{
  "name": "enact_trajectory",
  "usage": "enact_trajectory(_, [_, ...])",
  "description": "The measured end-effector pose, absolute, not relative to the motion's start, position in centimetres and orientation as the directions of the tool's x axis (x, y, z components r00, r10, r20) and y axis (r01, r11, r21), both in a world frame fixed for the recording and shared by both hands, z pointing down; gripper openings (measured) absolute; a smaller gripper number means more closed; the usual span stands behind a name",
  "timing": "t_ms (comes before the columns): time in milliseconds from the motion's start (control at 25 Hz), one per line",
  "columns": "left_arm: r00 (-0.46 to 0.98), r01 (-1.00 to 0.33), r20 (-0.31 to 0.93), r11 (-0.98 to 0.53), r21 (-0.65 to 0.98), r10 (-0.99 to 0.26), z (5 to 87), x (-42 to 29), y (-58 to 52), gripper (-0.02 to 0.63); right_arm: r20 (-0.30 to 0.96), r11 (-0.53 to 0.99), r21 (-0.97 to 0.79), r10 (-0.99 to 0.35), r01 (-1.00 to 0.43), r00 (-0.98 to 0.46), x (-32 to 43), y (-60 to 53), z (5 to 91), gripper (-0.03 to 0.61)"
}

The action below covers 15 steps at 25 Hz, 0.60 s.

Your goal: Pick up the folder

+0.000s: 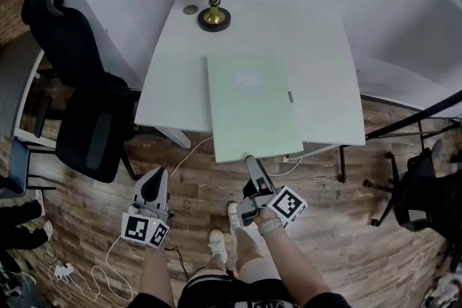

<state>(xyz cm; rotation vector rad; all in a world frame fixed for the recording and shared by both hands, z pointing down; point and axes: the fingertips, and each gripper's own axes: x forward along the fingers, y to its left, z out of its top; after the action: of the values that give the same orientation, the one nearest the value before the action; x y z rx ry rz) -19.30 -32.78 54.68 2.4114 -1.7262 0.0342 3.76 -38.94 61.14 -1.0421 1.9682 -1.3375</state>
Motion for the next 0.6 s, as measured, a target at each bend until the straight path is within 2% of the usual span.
enact_trajectory(600, [0.314, -0.944, 0.115, -0.297, 0.145, -0.943, 55.8, -20.1, -35.1, 0.012, 0.032, 0.119, -0.961, -0.849, -0.249, -0.528, 3.3, -41.2, 63.7, 0.371])
